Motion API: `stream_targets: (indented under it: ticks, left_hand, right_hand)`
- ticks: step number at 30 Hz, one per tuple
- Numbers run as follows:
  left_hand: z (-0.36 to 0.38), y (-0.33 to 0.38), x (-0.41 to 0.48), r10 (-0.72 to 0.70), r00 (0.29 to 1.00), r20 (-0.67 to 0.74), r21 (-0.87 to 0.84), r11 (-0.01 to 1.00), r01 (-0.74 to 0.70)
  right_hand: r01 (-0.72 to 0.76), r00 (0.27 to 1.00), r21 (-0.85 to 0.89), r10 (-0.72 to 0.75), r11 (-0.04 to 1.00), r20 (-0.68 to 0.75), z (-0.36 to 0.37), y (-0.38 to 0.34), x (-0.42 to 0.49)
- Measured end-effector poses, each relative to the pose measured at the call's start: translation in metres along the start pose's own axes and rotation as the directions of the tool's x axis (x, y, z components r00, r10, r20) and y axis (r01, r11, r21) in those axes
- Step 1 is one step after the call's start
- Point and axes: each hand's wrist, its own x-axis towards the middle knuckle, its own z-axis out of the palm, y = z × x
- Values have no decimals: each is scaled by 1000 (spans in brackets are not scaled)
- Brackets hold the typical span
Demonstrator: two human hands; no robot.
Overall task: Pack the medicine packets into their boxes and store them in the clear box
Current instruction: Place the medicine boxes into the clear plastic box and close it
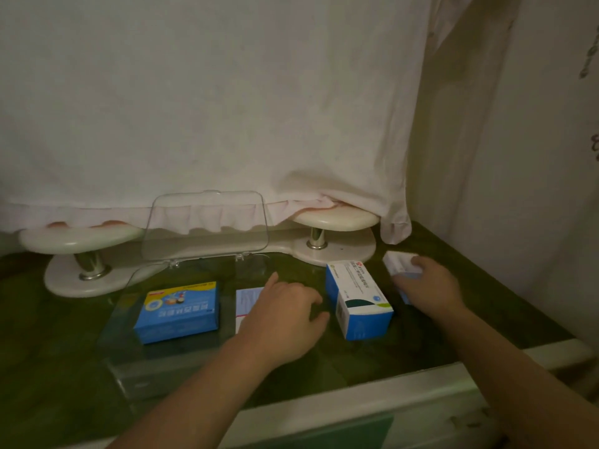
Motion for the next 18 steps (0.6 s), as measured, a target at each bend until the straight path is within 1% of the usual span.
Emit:
stream_targets:
  ticks: [2, 3, 5, 8, 10, 12, 14, 15, 18]
  left_hand:
    - [-3, 0, -1, -27, 1000, -15, -99, 995, 26]
    - [-5, 0, -1, -43, 999, -32, -165, 986, 37]
    - [-8, -1, -1, -95, 994, -55, -337, 939, 71]
    - [-17, -3, -4, -193, 976, -101, -608, 789, 93]
    - [-24, -7, -6, -271, 947, -175, -722, 689, 63]
    - [-34, -11, -11, -319, 922, -218, -825, 565, 1]
    - [-44, -17, -17, -354, 906, -233, -880, 473, -42]
    - [-48, -21, -22, -372, 897, -239, -890, 454, -49]
    - [-60, -36, -33, -448, 862, -239, -894, 447, -16]
  right_hand:
    - [80, 996, 94, -75, 992, -56, -3, -19, -9]
    - [118, 992, 156, -111, 981, -57, -4, -32, -16]
    - [185, 982, 297, -190, 937, -10, -5, -57, -35]
    - [307, 935, 431, -354, 849, 32, 2, -93, -71]
    - [366, 898, 492, -438, 790, 35, 12, -111, -91]
    - [405, 866, 521, -498, 751, 45, 22, -124, -109]
    - [447, 838, 524, -544, 725, 38, 31, -135, -123]
    - [465, 824, 525, -566, 713, 39, 36, -141, -131]
    - [494, 761, 554, -642, 670, 98, 47, -152, -147]
